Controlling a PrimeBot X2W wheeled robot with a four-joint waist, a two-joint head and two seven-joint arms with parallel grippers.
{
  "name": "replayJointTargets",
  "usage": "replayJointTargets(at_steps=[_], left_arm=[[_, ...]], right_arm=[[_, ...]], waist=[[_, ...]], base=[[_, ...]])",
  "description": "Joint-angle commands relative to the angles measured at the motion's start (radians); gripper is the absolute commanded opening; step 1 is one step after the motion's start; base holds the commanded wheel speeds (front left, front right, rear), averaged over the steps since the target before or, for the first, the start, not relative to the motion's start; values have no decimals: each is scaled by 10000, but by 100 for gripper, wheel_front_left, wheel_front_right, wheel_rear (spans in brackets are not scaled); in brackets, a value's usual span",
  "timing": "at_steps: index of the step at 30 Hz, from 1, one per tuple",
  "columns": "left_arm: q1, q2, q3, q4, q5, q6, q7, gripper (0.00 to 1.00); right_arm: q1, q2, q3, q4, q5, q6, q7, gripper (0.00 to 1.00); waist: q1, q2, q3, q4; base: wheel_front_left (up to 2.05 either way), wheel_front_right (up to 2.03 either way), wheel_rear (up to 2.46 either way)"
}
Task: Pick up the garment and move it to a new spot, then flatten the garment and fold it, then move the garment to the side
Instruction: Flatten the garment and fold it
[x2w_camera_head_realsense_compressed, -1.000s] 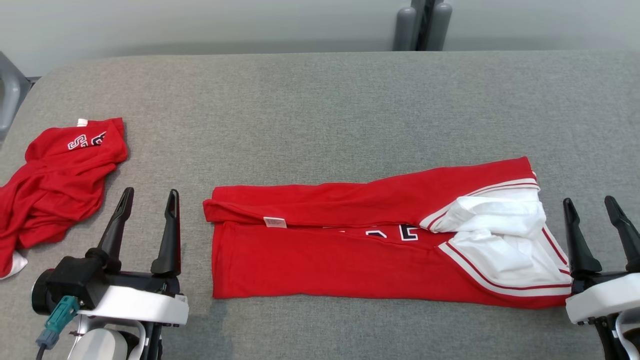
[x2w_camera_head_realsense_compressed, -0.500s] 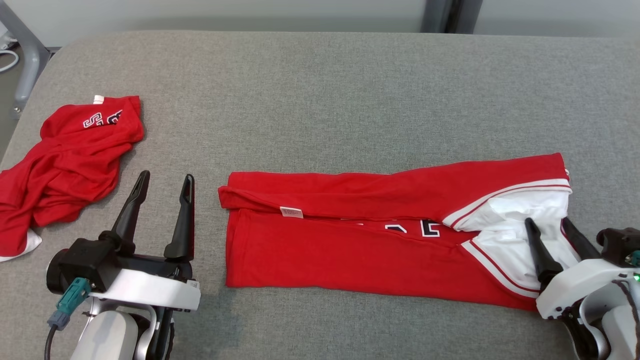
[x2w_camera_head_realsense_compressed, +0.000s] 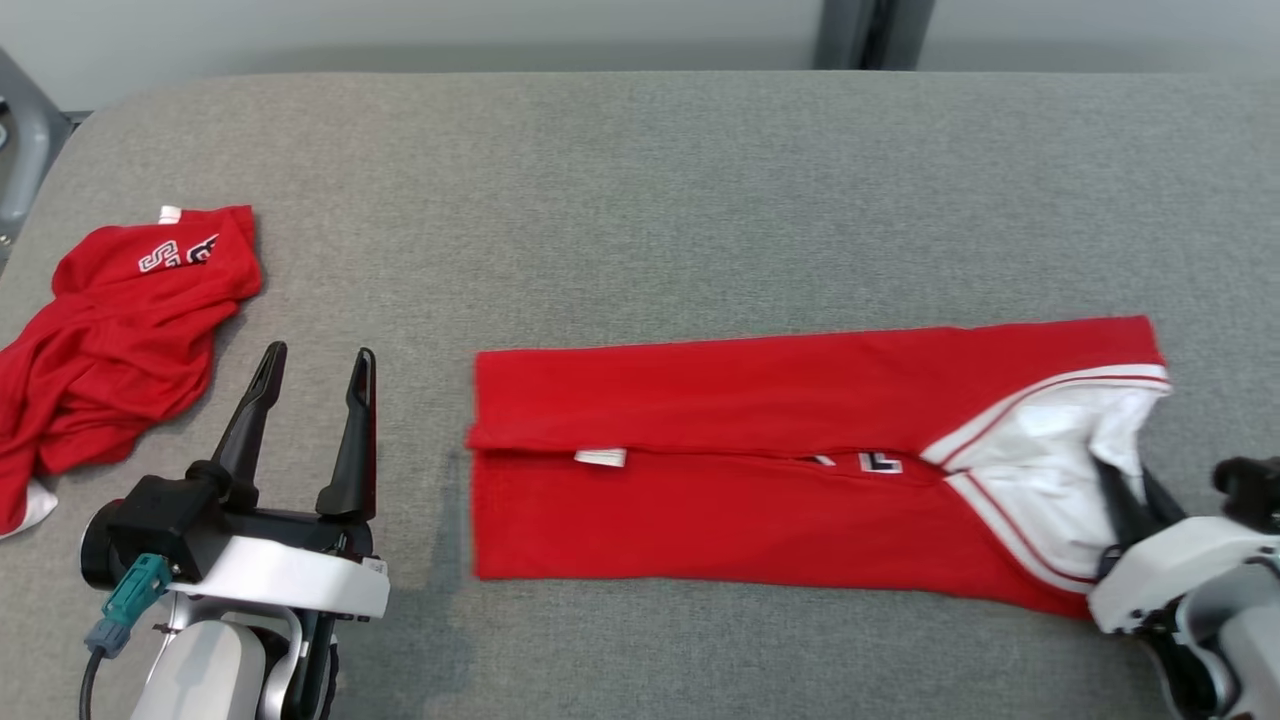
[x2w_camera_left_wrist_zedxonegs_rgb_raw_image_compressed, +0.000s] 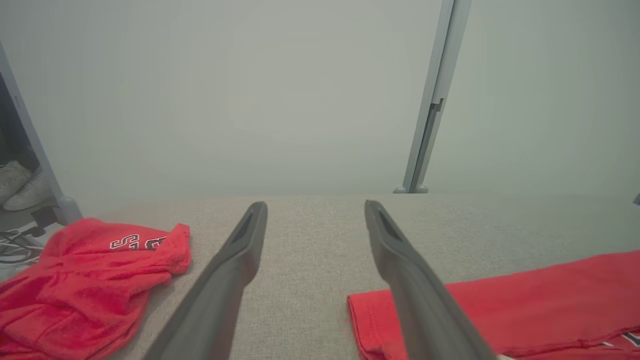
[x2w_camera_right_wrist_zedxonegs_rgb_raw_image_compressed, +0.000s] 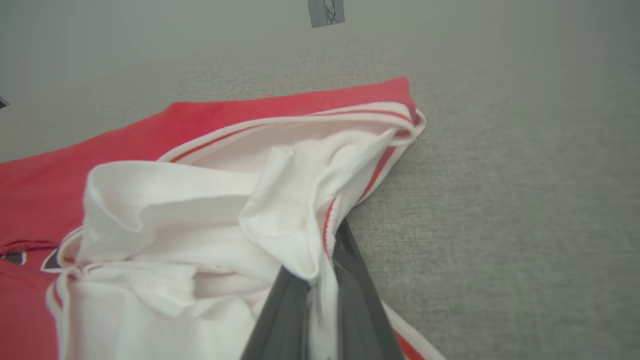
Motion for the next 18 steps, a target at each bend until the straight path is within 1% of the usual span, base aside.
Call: replayJointTargets(at_steps=[1, 5, 8, 13, 15, 16, 17, 18], left_arm=[[-85, 19, 68, -9, 38, -46, -35, 100], [-50, 49, 135, -42, 71, -106, -35, 100], [-26, 71, 182, -63, 84, -110, -35, 100], [12, 95, 240, -61, 102, -118, -35, 100], [56, 114, 264, -55, 96, -118, -35, 100], [77, 135, 271, -52, 88, -137, -35, 100], [77, 135, 271, -52, 88, -137, -35, 100], [88, 142, 273, -50, 87, -133, -35, 100]], right_arm=[[-14, -401, -187, 157, 150, -59, -162, 0], [70, -987, -600, 274, 299, -56, -316, 0], [90, -1252, -764, 367, 378, -43, -387, 0], [-89, -1291, -621, 146, 375, -43, -404, 0], [-192, -1162, -432, -213, 268, -36, -422, 0], [-289, -1067, -286, -768, 96, -36, -445, 0], [-289, -1067, -286, -768, 96, -36, -445, 0], [-314, -980, -230, -1109, -17, -36, -453, 0]], waist=[[0, 0, -29, -136], [0, 0, -43, -299], [0, 0, -43, -423], [0, 0, -70, -605], [0, 0, -115, -705], [0, 0, -164, -783], [0, 0, -164, -783], [0, 0, -202, -820]], base=[[0, 0, 0], [0, 0, 0], [0, 0, 0], [0, 0, 0], [0, 0, 0], [0, 0, 0], [0, 0, 0], [0, 0, 0]])
